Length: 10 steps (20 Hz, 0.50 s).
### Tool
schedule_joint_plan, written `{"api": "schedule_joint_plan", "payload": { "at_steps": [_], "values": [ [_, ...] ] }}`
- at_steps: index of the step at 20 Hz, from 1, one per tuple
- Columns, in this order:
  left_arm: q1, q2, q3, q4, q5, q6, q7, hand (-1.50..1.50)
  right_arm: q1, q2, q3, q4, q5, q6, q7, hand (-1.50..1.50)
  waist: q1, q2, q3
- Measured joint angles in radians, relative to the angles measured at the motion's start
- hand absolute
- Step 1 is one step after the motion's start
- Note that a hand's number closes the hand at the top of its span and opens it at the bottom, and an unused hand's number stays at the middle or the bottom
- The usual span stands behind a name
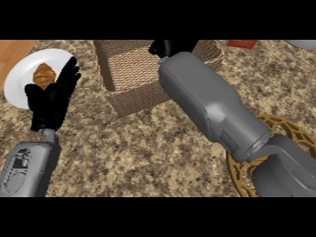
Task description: Pick the sweet potato from the placemat and place it in the basket
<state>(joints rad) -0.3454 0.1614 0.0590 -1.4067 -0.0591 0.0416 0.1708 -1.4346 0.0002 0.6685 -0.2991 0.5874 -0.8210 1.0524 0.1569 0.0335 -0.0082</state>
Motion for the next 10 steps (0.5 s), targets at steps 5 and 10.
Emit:
{"api": "schedule_joint_plan", "payload": {
  "at_steps": [5,10],
  "values": [
    [0.003,-0.001,0.002,-0.003,-0.005,0.008,-0.002,0.00,-0.047,0.000,0.109,0.068,0.074,0.143,-0.022,1.50,-0.007,0.000,0.002],
    [0.002,0.001,0.006,-0.004,0.003,0.000,0.001,0.00,-0.076,0.000,0.153,0.082,0.095,0.234,-0.030,1.50,-0.008,0.002,0.003]
  ]
}}
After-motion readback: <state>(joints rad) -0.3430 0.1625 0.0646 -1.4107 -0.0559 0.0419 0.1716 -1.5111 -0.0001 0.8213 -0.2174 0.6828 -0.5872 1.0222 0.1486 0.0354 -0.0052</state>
